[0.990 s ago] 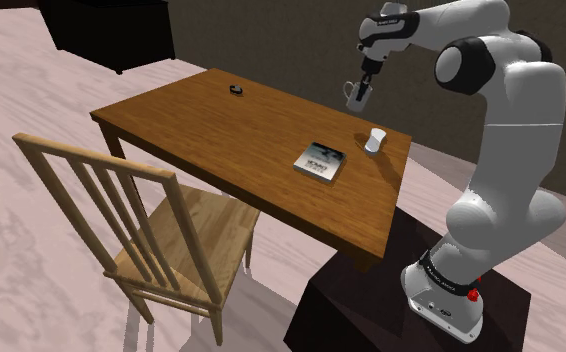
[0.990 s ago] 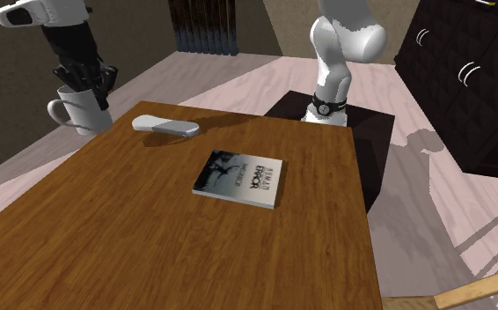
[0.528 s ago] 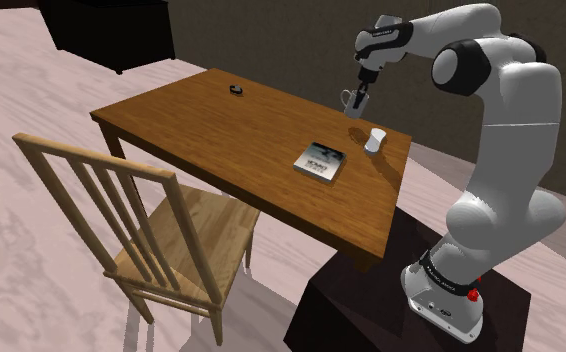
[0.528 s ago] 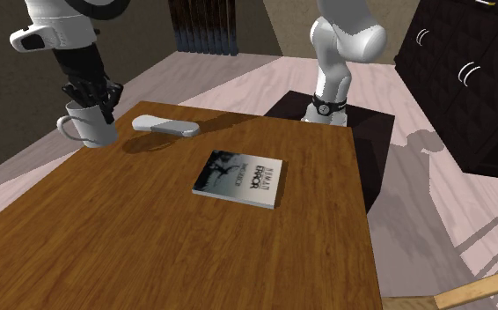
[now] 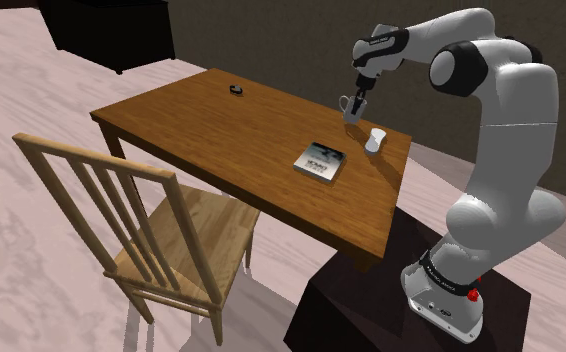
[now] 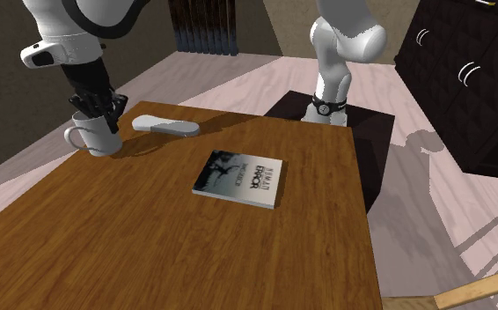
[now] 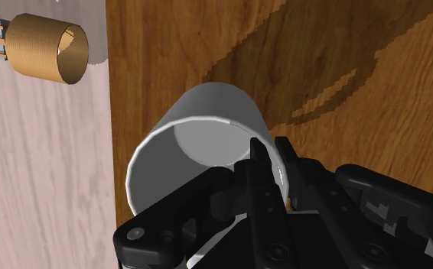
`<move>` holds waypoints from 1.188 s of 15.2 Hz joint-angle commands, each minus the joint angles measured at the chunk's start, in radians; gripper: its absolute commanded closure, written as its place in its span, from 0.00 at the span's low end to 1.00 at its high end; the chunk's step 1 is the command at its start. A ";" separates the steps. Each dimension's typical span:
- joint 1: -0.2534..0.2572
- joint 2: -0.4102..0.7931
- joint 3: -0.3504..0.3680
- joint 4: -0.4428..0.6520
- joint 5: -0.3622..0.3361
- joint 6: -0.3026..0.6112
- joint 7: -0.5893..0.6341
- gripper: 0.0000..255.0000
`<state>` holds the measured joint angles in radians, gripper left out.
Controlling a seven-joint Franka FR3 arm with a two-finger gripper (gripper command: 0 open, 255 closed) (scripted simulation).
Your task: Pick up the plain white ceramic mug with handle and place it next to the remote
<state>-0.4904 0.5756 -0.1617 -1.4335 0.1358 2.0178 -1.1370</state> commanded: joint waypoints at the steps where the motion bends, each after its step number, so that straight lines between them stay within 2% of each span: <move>1: 0.000 0.000 0.000 0.000 0.000 0.001 0.000 1.00; 3: 0.000 0.000 0.000 0.000 0.000 0.001 0.000 1.00; 4: 0.000 0.000 0.000 0.000 0.000 0.001 0.000 0.00; 9: 0.000 0.000 0.000 0.000 0.000 0.001 0.000 0.00; 13: -0.003 -0.036 -0.005 0.071 -0.008 -0.106 0.006 0.00; 18: -0.003 -0.036 -0.005 0.071 -0.008 -0.106 0.006 0.00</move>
<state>-0.4930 0.5401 -0.1667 -1.3627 0.1277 1.9127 -1.1309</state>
